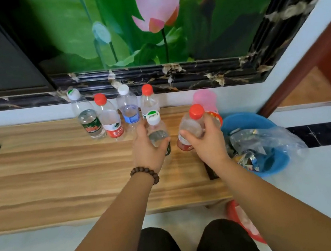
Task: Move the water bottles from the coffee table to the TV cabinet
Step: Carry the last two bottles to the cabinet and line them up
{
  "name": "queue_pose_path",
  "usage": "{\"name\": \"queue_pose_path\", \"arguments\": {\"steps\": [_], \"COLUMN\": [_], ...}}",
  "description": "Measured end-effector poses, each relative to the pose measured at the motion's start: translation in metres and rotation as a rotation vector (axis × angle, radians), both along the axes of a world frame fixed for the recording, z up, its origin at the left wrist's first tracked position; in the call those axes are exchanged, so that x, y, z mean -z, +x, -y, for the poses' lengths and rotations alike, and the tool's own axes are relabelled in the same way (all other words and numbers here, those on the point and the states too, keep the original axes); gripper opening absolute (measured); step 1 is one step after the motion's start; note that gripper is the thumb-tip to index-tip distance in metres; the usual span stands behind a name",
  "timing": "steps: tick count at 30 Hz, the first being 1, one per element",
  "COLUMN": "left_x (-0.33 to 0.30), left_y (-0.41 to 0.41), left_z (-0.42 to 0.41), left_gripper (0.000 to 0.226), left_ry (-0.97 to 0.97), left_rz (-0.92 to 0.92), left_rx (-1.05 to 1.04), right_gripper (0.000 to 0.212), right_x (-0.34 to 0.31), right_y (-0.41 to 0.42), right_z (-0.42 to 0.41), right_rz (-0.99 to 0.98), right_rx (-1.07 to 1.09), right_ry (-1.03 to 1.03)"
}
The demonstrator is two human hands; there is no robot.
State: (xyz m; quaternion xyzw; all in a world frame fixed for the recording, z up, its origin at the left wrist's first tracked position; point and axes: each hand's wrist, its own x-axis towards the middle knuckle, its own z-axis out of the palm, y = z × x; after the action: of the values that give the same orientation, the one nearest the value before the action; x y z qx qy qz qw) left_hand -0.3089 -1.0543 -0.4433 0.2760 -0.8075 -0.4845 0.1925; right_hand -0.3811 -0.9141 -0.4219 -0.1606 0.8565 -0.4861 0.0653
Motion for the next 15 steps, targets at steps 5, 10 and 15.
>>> {"name": "queue_pose_path", "arguments": {"steps": [5,10,15], "left_x": [0.052,0.079,0.106], "left_y": [-0.025,-0.032,-0.026], "left_z": [0.02,0.022,0.017], "left_gripper": [0.073,0.082,0.099], "left_ry": [-0.086,-0.159,-0.116], "left_rz": [-0.063,-0.162,-0.163], "left_rx": [0.052,0.102,0.068], "right_gripper": [0.066,0.074,0.075], "right_x": [0.069,0.101,0.128], "right_y": [-0.03,-0.04,-0.035], "right_z": [0.016,0.023,0.02], "right_rz": [-0.066,-0.103,-0.111], "right_rx": [-0.03,0.038,0.084], "right_ry": [0.047,-0.059,-0.107]}}
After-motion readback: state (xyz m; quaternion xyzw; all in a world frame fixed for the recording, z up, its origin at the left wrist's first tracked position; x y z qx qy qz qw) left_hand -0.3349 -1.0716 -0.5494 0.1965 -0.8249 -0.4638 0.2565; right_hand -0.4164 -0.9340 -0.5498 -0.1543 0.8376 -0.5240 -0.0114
